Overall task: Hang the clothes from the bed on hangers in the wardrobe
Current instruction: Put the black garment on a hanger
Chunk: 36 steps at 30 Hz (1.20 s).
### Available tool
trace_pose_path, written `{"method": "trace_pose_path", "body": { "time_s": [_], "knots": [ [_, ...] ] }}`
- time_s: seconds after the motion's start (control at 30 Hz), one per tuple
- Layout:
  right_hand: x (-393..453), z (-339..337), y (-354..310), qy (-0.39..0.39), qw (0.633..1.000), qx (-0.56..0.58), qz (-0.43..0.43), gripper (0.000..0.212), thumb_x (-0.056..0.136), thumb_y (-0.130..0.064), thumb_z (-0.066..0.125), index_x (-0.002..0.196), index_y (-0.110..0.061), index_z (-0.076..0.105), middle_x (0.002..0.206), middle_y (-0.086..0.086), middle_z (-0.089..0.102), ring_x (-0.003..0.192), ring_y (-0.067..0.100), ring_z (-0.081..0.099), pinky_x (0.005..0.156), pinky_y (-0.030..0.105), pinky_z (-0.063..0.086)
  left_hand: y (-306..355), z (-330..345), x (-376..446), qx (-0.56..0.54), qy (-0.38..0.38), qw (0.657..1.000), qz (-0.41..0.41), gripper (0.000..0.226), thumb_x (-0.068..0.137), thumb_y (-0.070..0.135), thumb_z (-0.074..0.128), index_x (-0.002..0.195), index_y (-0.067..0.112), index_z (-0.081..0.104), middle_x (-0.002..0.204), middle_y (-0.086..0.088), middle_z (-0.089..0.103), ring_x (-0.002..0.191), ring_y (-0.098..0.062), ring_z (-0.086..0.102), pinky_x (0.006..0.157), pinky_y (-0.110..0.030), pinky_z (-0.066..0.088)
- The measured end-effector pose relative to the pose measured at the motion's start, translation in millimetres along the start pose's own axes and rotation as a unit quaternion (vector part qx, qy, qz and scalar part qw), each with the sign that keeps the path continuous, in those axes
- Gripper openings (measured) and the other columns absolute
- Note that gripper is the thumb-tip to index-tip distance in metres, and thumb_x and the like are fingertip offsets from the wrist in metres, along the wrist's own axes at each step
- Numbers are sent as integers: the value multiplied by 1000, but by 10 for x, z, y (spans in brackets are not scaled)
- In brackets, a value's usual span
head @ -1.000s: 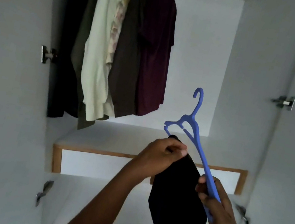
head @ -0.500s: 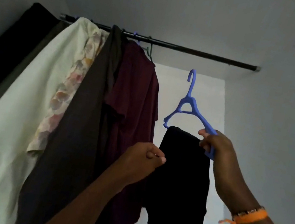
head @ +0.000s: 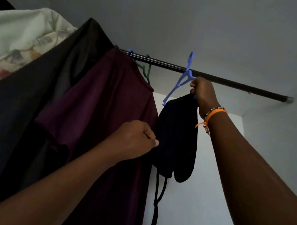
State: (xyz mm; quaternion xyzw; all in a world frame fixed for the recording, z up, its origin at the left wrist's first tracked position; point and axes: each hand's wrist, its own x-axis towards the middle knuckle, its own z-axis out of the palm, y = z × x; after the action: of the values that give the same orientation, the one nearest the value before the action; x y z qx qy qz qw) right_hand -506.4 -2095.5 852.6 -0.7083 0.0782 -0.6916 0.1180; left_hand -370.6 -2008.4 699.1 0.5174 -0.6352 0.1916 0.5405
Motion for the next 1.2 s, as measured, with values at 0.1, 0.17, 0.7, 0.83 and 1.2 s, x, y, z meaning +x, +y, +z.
{"method": "trace_pose_path", "body": {
  "time_s": [0.1,0.17,0.7,0.83,1.2],
  "knots": [
    [261,40,138,-8,1000,4,3,34,96,-11,33,65,-24,36,69,-7,36,61,2,32,59,18,28,-86,42,206,12,16,1000,-5,12,89,27,64,96,18,66,87,7,63,86,-9,63,75,-16,44],
    [313,40,203,-13,999,36,23,29,95,-16,37,67,-23,40,70,-6,39,59,3,36,55,17,30,-145,72,288,20,20,1000,-10,12,89,27,63,96,18,66,92,6,64,89,-10,62,79,-18,44],
    [-239,209,20,-120,975,172,75,11,91,-11,43,99,-15,49,85,2,54,75,13,53,66,27,45,-254,413,335,10,48,998,-32,57,83,23,69,134,12,46,133,-6,46,126,-23,45,108,-30,35],
    [-803,496,356,-102,981,165,12,67,82,9,46,140,-20,27,115,3,51,100,20,56,76,30,54,-230,389,84,1,62,998,-27,54,87,13,63,137,6,42,138,-12,46,130,-26,41,109,-30,30],
    [-2325,321,49,-116,976,90,158,50,92,1,42,138,-16,43,140,2,46,122,17,48,95,31,45,111,-95,-969,-175,-55,977,-111,45,99,13,44,143,21,35,144,0,40,128,-15,41,95,-22,34]
  ]
}}
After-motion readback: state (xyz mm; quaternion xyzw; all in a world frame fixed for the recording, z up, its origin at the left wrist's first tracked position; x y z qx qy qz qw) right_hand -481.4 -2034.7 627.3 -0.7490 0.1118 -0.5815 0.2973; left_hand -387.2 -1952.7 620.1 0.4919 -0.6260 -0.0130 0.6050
